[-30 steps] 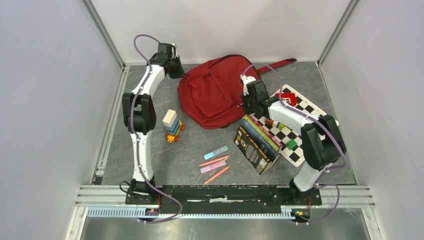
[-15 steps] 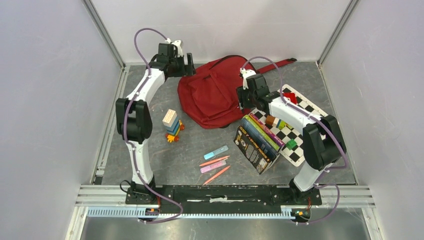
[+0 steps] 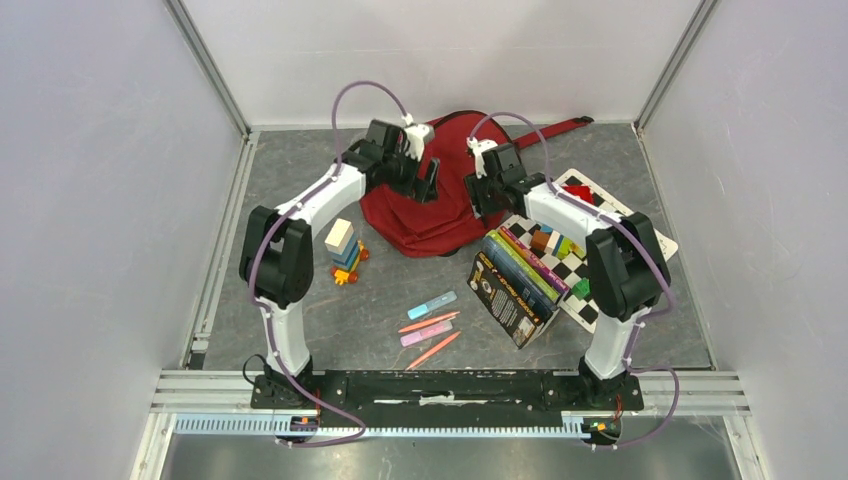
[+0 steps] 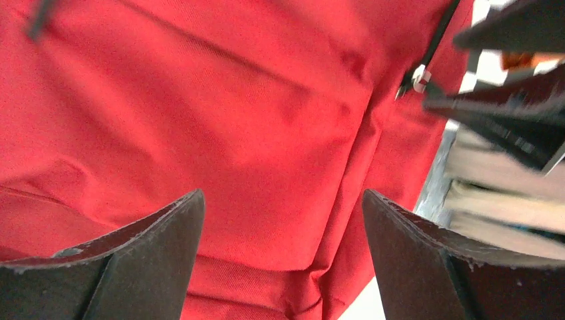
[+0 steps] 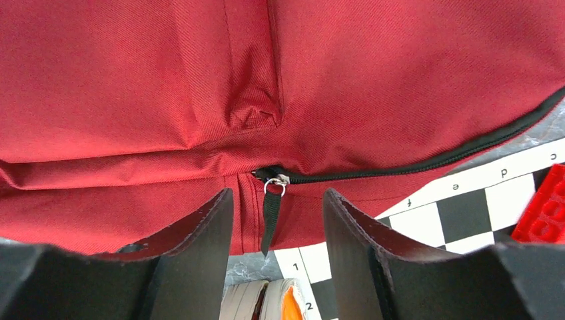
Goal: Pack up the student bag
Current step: Unzip the student bag at the center of the board.
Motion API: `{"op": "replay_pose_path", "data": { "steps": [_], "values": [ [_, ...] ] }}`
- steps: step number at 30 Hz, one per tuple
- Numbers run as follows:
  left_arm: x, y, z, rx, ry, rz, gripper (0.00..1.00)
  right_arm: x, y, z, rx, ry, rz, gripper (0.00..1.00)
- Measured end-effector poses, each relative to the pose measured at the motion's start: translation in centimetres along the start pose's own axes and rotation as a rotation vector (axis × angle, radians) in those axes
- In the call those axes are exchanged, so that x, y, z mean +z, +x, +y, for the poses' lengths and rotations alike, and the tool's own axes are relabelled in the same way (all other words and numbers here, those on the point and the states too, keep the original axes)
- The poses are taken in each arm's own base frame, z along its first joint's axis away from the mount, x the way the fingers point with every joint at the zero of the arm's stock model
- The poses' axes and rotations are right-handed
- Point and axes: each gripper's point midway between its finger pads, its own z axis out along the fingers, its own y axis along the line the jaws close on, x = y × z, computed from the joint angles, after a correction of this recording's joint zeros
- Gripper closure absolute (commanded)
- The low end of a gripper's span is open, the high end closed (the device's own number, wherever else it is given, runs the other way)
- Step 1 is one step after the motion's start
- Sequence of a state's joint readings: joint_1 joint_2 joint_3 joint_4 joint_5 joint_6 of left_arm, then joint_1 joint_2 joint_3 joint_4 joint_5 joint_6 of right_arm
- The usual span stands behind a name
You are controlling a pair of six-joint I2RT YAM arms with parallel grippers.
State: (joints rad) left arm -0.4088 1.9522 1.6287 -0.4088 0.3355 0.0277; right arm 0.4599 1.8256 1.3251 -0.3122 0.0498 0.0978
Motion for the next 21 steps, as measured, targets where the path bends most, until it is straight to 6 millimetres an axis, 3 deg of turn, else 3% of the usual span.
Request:
{"op": "replay_pose_path", "data": {
  "steps": [4,8,13,15,21],
  "values": [
    [1.0,5.7,-0.5,0.011,0.029,0.122,0.08,1.3,1.2,0.1,-0.009,-0.004,0.053,0.44],
    [1.1,9.5,-0.9,0.015,0.041,0.198,0.08,2.1,2.2,0.1,-0.017,-0.002,0.096,0.46],
    [1.2,10.3,-1.8,0.046,0.052,0.215,0.08,2.5,3.3,-0.2,-0.025,0.02,0.136,0.51],
    [1.5,10.0,-2.6,0.076,0.064,0.204,0.14,2.6,3.6,-0.5,-0.027,0.038,0.146,0.65],
    [1.7,10.8,-1.5,0.136,-0.035,0.226,0.53,2.4,3.8,-1.3,-0.01,0.094,0.155,0.96]
  ]
}}
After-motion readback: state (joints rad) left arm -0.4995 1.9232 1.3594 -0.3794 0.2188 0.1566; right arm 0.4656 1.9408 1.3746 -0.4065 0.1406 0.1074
